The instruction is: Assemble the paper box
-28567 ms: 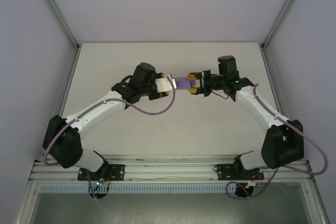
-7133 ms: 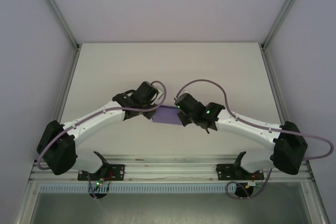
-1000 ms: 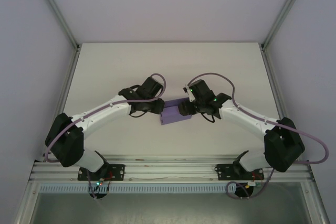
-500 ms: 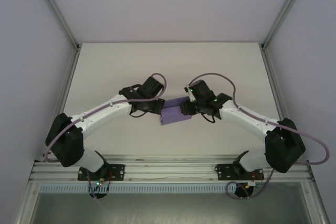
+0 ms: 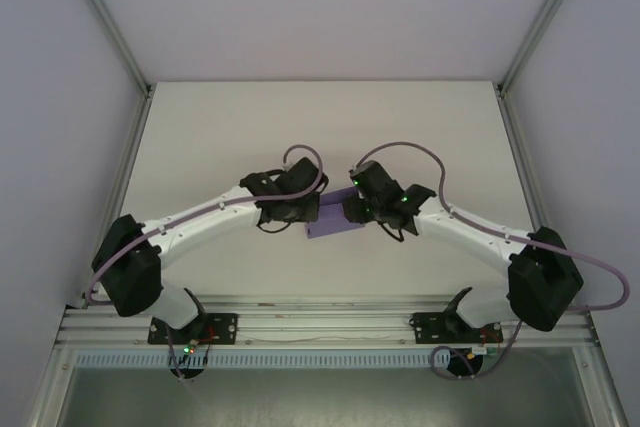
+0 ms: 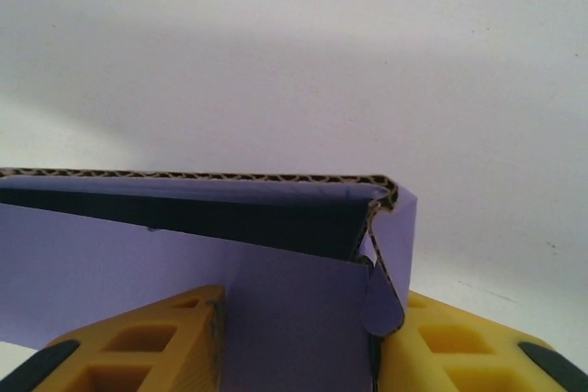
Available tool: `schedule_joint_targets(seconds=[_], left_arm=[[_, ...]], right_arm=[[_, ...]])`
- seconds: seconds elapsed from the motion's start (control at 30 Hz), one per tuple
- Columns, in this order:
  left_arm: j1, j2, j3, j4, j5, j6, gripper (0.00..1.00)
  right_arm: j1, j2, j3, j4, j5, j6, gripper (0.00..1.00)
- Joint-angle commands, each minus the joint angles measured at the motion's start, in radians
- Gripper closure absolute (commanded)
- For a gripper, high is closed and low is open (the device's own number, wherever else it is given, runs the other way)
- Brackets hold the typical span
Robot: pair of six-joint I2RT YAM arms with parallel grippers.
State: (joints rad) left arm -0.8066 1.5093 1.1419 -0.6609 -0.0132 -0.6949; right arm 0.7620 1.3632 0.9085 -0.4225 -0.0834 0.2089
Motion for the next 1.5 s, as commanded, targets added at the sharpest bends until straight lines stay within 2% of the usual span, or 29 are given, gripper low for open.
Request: schedule_joint_targets(seconds=[0.0, 0.13, 0.3, 0.43, 0.5, 0.77, 1.13, 1.3, 1.47], left_arm=[[-0.049, -0.001, -0.044, 0.124, -0.033, -0.094, 0.99], [-0.078, 0.0, -0.089, 0.187, -0.107, -0.153, 1.0], [-0.084, -0.028, -0.187, 0.319, -0.079, -0.244, 1.0], [-0.103, -0.043, -0.219, 0.316, -0.121, -0.222, 1.0], [-0.106, -0.041, -0.224, 0.317, -0.104, -0.168, 1.0], [-0.106, -0.041, -0.136, 0.141, -0.148, -0.052, 1.0], [-0.148, -0.021, -0.304, 0.412, -0.15, -0.155, 1.0], [-0.214, 0.006, -0.306, 0.334, -0.263, -0.113, 1.0], [-0.224, 0.019, -0.348, 0.331, -0.251, -0.112, 1.0]], right_arm=[[0.031, 0.002, -0.048, -0.01, 0.011, 0.035, 0.59], [0.046, -0.014, -0.071, 0.01, 0.022, 0.052, 0.59], [0.058, -0.03, -0.083, 0.021, 0.033, 0.066, 0.59], [0.059, -0.039, -0.093, 0.026, 0.037, 0.056, 0.59], [0.059, -0.038, -0.097, 0.025, 0.04, 0.053, 0.59], [0.061, -0.04, -0.094, 0.009, 0.062, 0.049, 0.59], [0.06, -0.06, -0.112, 0.03, 0.086, 0.057, 0.58], [0.06, -0.094, -0.147, 0.065, 0.087, 0.049, 0.58], [0.06, -0.141, -0.138, 0.066, 0.101, 0.037, 0.49]])
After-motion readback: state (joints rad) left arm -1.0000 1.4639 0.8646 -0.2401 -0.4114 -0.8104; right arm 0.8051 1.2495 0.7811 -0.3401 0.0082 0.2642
